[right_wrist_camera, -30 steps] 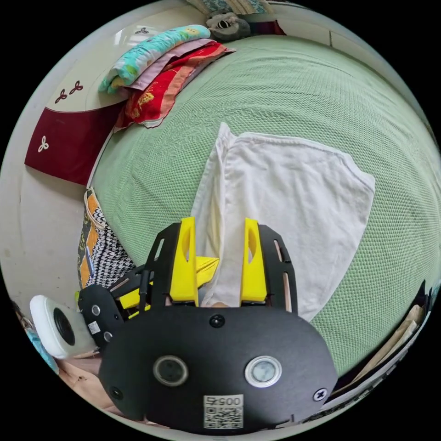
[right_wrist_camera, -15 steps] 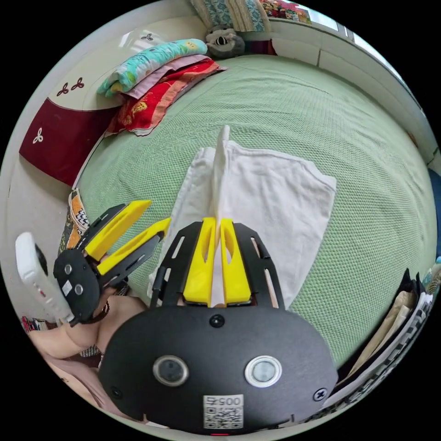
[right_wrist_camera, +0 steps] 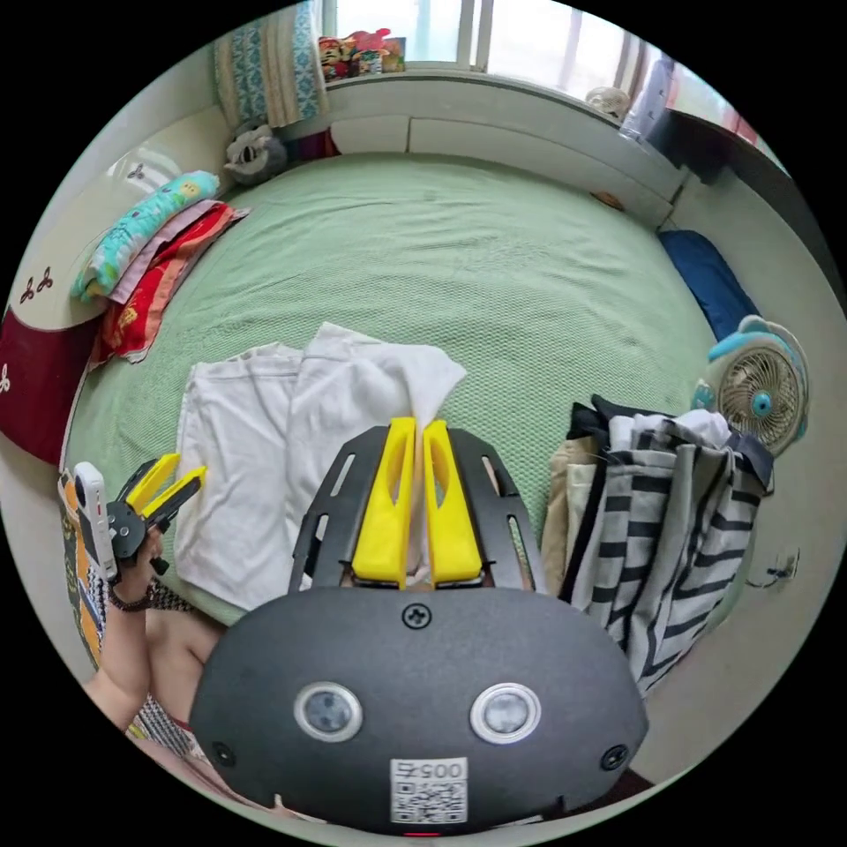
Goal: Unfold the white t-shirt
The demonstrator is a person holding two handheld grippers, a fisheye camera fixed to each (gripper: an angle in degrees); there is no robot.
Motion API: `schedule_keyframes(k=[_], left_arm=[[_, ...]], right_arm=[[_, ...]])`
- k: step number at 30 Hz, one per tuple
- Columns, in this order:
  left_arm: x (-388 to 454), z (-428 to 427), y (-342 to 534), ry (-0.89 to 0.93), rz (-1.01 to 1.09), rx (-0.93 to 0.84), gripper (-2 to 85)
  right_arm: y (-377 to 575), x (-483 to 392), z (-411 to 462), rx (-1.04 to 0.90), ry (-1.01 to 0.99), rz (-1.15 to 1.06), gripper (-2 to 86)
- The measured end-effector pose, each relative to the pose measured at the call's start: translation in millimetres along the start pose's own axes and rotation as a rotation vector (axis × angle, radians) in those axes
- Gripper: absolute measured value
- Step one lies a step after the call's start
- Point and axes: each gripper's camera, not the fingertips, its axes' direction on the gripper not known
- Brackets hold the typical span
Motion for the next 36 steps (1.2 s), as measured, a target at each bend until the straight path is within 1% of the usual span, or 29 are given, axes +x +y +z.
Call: schedule_keyframes(k=[1, 4, 7, 13, 15, 19, 22, 23, 24, 26, 28, 29, 30, 33, 36], left_arm=[[1, 0, 0, -0.005, 0.001, -0.002, 13.1], [1, 3, -1, -0.001, -0.010, -0.020, 12.6], [-4, 5, 0, 0.021, -0.020, -0.036, 11.9], [-12, 3, 6, 0.072, 0.019, -0.026, 5.0], [-17, 0, 9, 0.072, 0.044, -0.021, 4.4], [-31, -6, 12, 0.052, 0.076, -0.016, 4.1], [-55, -15, 18, -0.051, 0.047, 0.031, 4.1], [-67, -16, 20, -0.125, 0.022, 0.050, 4.2], [-81, -14, 23, -0.194, -0.025, 0.062, 4.3], [-107, -9, 29, -0.241, -0.118, 0.052, 4.5], [-133, -7, 36, -0.182, -0.165, -0.001, 4.5], [-151, -16, 45, -0.106, -0.204, 0.003, 4.4], [-170, -31, 58, -0.011, -0.245, 0.044, 4.4], [-208, -63, 93, 0.103, -0.290, 0.121, 4.7], [-242, -75, 119, 0.194, -0.302, 0.088, 6.6]], right_arm=[[4, 13, 0, -0.006, 0.042, 0.052, -1.5], [18, 31, 3, -0.038, 0.127, 0.115, -1.0], [35, 31, -4, -0.005, 0.161, 0.140, 1.1], [65, 24, -37, 0.076, 0.203, 0.159, 3.8], [76, 23, -48, 0.101, 0.193, 0.158, 4.0], [102, 21, -55, 0.073, 0.079, 0.156, 4.1], [120, 13, -51, 0.050, 0.066, 0.129, 4.1], [123, 11, -50, 0.045, 0.071, 0.129, 4.0], [130, 9, -48, 0.038, 0.066, 0.125, 3.9], [141, 6, -47, 0.039, 0.033, 0.132, 4.0], [157, 2, -46, 0.024, -0.019, 0.138, 4.0], [161, 0, -47, 0.025, -0.028, 0.136, 4.1], [171, -6, -48, 0.028, -0.037, 0.122, 4.3], [198, -26, -52, 0.025, -0.039, 0.058, 5.7], [222, -49, -56, 0.032, -0.034, -0.017, 7.0]])
